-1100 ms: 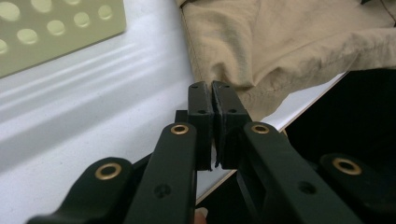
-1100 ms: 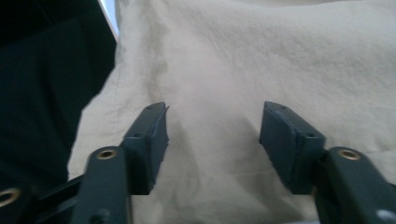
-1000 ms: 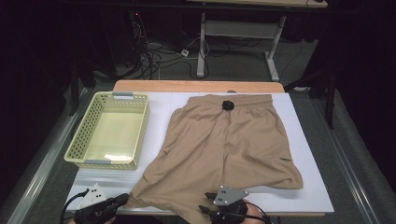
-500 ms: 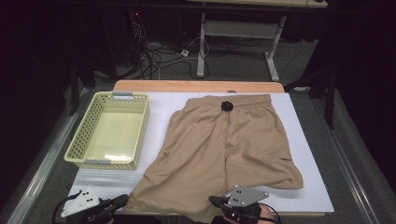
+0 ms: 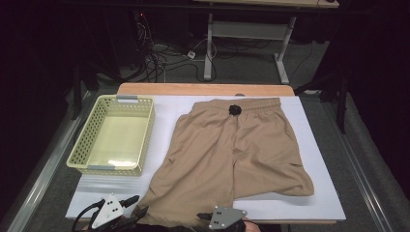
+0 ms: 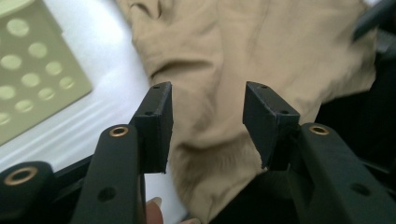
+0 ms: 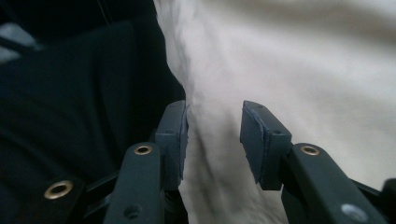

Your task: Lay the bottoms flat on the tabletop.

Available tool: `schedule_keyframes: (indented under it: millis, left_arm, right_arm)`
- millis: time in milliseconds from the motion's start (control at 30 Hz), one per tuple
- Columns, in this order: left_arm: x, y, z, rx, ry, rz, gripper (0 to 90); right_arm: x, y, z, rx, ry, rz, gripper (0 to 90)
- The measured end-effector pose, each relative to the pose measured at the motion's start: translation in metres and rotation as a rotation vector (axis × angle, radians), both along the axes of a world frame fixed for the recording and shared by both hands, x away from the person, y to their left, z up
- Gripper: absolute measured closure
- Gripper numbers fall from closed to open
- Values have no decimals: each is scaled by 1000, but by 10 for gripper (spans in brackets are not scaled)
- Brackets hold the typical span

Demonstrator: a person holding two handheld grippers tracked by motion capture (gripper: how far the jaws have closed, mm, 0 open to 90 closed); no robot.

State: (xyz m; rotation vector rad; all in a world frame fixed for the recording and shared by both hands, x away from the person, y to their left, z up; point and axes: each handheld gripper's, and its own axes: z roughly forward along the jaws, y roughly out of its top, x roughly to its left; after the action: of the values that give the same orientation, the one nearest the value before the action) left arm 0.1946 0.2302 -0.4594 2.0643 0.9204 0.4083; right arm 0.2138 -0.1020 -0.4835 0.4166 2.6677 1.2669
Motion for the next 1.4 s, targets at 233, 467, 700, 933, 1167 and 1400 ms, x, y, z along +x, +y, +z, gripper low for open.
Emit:
schedule_keyframes:
  millis: [233, 467, 700, 933, 1167, 1400]
  left_arm:
    - [3, 6, -3, -31, -8, 60, 469]
    - [47, -29, 20, 24, 2, 51, 458]
    - [169, -99, 25, 83, 60, 116, 392]
    - [259, -106, -2, 173, 206, 345, 421]
    - [275, -113, -5, 249, 147, 365, 843]
    - [279, -117, -6, 293, 160, 397, 764]
  right_arm:
    - [7, -1, -9, -47, -4, -1, 900]
    - [-6, -20, 5, 8, -23, 10, 900]
    - [-9, -27, 1, 4, -10, -11, 900]
    - [-9, -29, 1, 19, -11, -8, 900]
    - [-9, -32, -2, 24, 13, 22, 900]
    - [-15, -50, 4, 61, 28, 29, 900]
